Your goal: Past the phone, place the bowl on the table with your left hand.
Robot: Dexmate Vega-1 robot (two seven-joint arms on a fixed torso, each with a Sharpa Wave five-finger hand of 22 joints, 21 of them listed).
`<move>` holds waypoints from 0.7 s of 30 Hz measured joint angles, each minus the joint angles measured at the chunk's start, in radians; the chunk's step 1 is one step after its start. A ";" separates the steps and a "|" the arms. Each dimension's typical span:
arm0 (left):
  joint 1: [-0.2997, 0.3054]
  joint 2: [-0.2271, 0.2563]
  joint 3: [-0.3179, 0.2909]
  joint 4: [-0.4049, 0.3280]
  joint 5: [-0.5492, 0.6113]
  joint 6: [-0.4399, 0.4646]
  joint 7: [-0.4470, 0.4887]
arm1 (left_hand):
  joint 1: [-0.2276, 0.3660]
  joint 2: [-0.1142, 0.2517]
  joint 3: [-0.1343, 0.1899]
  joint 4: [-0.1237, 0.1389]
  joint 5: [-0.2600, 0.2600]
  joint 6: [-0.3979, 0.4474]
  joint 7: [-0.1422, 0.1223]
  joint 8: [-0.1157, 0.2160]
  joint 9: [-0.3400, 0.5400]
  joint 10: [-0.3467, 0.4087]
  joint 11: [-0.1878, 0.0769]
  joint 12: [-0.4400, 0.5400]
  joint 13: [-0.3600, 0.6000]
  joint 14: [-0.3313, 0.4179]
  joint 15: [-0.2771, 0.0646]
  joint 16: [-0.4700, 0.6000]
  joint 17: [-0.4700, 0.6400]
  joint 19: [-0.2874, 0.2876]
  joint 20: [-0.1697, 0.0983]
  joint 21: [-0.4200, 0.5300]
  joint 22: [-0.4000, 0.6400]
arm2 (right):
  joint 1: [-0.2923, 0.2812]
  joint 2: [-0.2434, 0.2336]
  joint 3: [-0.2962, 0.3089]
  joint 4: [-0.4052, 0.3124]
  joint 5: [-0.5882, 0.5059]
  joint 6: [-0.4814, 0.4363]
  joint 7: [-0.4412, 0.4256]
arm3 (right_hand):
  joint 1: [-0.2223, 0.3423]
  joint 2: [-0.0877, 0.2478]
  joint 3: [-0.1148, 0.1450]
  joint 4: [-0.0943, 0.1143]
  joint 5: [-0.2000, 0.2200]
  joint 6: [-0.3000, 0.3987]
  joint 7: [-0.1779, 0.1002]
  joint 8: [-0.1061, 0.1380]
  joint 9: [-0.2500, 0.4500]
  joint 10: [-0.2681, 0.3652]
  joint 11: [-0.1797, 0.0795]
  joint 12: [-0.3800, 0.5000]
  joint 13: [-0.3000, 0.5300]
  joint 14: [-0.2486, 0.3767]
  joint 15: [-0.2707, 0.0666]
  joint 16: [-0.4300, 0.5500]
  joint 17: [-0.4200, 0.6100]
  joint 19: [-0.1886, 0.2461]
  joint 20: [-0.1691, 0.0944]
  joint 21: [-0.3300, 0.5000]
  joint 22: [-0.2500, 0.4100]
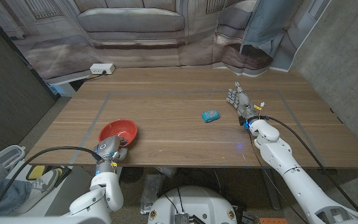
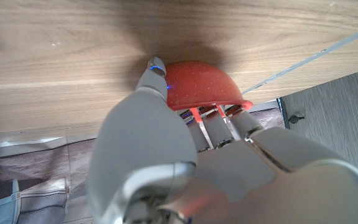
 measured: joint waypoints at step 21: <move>0.021 0.026 -0.028 -0.051 -0.011 0.049 -0.002 | 0.017 -0.017 0.001 0.002 0.000 0.031 0.002 0.021 0.000 0.029 0.003 0.008 0.034 0.059 -0.016 0.011 0.000 0.000 0.000 0.026 0.009 | -0.008 -0.003 -0.003 -0.014 0.008 0.007 -0.003 | 0.004 0.004 0.000 0.000 0.000 0.000 0.000 0.000 0.000 0.000 0.000 0.000 0.000 0.004 -0.004 0.000 0.000 0.005 -0.005 -0.004 0.000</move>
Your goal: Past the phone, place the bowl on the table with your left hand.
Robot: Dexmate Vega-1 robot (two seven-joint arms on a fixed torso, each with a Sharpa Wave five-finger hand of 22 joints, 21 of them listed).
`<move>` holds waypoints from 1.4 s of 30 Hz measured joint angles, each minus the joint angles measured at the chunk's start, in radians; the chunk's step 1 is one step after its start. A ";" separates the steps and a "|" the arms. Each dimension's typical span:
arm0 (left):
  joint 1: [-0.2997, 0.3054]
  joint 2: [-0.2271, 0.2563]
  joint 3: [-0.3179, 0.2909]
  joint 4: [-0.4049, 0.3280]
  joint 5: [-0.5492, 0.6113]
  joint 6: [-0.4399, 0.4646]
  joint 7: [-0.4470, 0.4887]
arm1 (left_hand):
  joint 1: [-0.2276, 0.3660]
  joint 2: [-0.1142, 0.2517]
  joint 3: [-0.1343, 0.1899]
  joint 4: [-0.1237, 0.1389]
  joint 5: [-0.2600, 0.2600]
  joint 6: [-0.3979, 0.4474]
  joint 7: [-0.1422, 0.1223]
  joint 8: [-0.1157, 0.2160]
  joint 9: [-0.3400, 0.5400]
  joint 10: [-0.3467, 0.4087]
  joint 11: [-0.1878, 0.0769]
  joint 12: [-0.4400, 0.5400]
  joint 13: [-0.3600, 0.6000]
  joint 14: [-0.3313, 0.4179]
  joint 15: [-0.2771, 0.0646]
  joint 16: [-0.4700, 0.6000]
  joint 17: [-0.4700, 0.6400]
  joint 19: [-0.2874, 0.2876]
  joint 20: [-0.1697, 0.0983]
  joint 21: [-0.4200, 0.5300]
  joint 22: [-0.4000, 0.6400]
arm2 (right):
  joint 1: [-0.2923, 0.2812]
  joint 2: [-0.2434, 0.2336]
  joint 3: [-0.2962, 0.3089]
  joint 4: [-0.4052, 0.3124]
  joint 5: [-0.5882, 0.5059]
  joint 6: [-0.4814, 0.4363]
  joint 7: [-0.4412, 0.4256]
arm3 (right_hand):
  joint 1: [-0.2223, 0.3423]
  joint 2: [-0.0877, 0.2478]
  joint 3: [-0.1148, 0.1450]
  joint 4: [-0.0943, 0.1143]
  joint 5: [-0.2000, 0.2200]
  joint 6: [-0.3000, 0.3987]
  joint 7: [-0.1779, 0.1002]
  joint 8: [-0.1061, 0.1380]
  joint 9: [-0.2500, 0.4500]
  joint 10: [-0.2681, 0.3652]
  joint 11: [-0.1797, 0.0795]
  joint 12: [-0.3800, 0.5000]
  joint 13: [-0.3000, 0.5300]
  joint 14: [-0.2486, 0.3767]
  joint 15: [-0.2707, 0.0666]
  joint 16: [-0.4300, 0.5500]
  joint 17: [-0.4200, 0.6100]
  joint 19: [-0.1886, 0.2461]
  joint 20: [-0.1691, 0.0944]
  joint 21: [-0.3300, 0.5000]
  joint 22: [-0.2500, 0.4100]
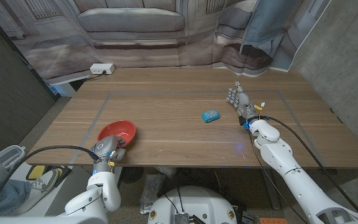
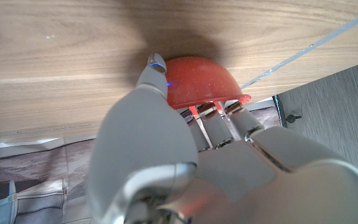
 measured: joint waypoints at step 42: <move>-0.083 0.046 0.058 -0.127 -0.004 0.224 0.000 | 0.033 -0.012 0.001 0.001 -0.012 0.028 0.007 0.022 0.000 0.044 0.002 0.014 0.052 0.054 -0.039 0.017 0.129 0.003 0.004 0.074 0.014 | -0.010 -0.004 0.017 0.011 0.032 0.027 0.031 | 0.000 0.000 -0.004 -0.004 0.000 0.000 0.000 0.000 0.000 0.000 0.000 0.000 0.000 0.013 0.006 0.000 0.000 0.005 0.005 -0.004 0.005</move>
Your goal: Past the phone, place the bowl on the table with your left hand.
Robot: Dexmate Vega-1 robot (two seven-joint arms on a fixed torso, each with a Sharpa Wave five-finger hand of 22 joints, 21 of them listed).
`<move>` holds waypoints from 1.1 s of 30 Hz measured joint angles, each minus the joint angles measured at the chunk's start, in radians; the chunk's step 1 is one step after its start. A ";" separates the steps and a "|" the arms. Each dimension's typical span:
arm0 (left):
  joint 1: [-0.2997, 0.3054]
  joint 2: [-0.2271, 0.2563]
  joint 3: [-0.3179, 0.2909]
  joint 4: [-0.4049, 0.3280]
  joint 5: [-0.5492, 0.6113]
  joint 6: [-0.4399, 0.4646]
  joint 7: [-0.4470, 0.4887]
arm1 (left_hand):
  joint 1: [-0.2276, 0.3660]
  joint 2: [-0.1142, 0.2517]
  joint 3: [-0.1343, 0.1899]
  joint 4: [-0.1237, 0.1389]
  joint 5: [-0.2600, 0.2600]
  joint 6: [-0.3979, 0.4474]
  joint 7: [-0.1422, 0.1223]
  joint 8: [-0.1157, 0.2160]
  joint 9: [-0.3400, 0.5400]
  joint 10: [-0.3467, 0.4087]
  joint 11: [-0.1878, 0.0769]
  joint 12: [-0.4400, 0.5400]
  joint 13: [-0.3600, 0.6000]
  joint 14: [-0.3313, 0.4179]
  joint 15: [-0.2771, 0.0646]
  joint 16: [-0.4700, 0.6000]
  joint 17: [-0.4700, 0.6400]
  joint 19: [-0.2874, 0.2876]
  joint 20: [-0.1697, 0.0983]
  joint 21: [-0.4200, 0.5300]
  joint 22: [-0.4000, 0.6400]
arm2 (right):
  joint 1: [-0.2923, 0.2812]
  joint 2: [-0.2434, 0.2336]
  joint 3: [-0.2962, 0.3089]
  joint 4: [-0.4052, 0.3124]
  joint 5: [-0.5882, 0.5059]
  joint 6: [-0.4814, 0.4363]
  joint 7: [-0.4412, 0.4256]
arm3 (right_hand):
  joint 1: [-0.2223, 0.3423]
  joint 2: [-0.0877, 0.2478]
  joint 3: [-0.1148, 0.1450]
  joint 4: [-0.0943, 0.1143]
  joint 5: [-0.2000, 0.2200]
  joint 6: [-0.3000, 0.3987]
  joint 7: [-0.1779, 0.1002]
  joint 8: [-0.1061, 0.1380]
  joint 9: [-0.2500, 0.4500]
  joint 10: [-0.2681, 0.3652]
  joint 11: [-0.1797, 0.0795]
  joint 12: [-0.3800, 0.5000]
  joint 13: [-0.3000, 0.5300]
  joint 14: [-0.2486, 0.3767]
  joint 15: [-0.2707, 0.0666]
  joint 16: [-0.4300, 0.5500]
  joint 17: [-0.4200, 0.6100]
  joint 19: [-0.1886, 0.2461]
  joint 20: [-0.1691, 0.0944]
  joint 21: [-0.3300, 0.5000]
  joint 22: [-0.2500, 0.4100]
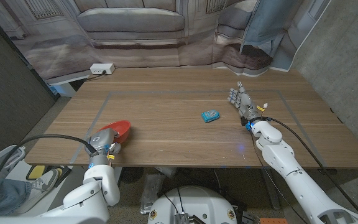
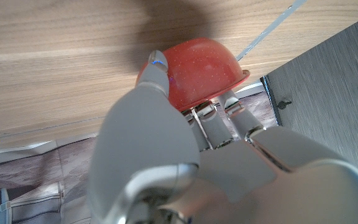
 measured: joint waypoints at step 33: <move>-0.011 0.045 -0.033 -0.046 0.011 0.025 0.004 | 0.003 -0.003 -0.003 0.005 0.000 0.002 0.002 0.009 0.001 0.004 0.004 0.000 0.029 0.001 0.002 -0.006 0.014 0.000 0.000 0.040 0.004 | 0.005 0.001 0.008 0.009 0.010 0.011 0.009 | 0.000 0.000 0.000 0.000 0.000 0.000 0.000 0.000 0.000 0.000 0.000 0.000 0.000 0.004 -0.003 0.000 0.000 0.004 -0.004 -0.004 0.000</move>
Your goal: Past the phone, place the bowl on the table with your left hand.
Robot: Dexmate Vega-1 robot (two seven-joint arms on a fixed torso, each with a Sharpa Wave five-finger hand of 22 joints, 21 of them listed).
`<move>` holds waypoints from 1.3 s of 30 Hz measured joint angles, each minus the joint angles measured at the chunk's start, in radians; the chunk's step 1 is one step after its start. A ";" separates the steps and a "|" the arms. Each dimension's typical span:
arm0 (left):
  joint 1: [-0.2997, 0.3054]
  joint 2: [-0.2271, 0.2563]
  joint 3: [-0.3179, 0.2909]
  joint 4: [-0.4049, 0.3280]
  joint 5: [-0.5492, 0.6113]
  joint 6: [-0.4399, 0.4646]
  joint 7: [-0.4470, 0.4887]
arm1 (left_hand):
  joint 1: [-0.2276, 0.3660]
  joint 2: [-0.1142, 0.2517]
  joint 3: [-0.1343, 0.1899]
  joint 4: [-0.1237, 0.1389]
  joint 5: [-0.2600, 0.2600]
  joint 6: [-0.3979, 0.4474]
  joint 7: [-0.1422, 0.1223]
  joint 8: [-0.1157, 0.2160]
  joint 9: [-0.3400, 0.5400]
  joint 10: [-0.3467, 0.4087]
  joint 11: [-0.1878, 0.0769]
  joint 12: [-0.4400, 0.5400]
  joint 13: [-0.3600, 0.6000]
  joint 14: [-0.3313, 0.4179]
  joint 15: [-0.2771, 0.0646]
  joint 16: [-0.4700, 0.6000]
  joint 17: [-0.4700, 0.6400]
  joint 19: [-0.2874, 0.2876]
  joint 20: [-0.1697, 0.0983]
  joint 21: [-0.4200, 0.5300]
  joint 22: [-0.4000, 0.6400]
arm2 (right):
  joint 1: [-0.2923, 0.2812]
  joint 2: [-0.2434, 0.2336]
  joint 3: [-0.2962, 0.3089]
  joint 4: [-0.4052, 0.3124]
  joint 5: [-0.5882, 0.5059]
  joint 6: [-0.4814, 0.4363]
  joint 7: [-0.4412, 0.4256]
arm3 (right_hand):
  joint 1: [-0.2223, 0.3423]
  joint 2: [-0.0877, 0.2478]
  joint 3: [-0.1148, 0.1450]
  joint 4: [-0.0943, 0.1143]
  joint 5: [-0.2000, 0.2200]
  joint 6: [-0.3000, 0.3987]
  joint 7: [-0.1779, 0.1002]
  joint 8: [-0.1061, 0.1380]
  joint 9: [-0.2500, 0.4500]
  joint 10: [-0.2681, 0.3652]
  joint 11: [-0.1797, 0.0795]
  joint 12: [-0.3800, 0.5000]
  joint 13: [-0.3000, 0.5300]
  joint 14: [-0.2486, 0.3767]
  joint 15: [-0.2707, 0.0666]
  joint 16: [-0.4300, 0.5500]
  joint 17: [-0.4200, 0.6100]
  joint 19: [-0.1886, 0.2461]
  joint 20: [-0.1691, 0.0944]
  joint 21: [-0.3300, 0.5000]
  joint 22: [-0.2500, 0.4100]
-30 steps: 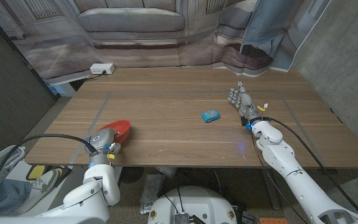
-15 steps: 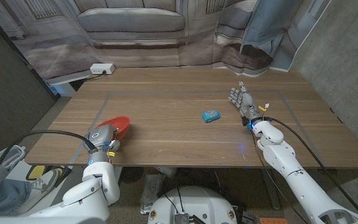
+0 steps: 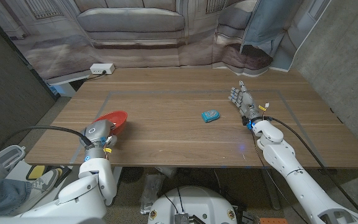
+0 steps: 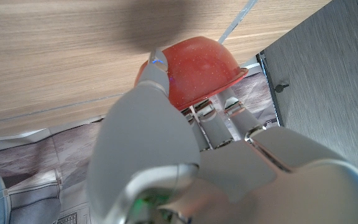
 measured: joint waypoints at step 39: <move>0.127 0.026 -0.202 0.023 -0.044 -0.164 0.001 | -0.002 0.002 -0.004 0.004 -0.008 0.000 0.000 0.002 0.000 0.016 0.001 -0.004 0.038 0.019 -0.007 -0.015 0.018 -0.018 0.000 0.041 0.002 | 0.000 0.001 0.003 0.009 0.004 0.010 0.006 | 0.000 0.000 0.000 0.000 0.000 0.000 0.000 0.000 0.000 0.000 0.000 0.000 0.000 0.007 -0.004 0.000 0.005 0.007 0.000 -0.004 0.000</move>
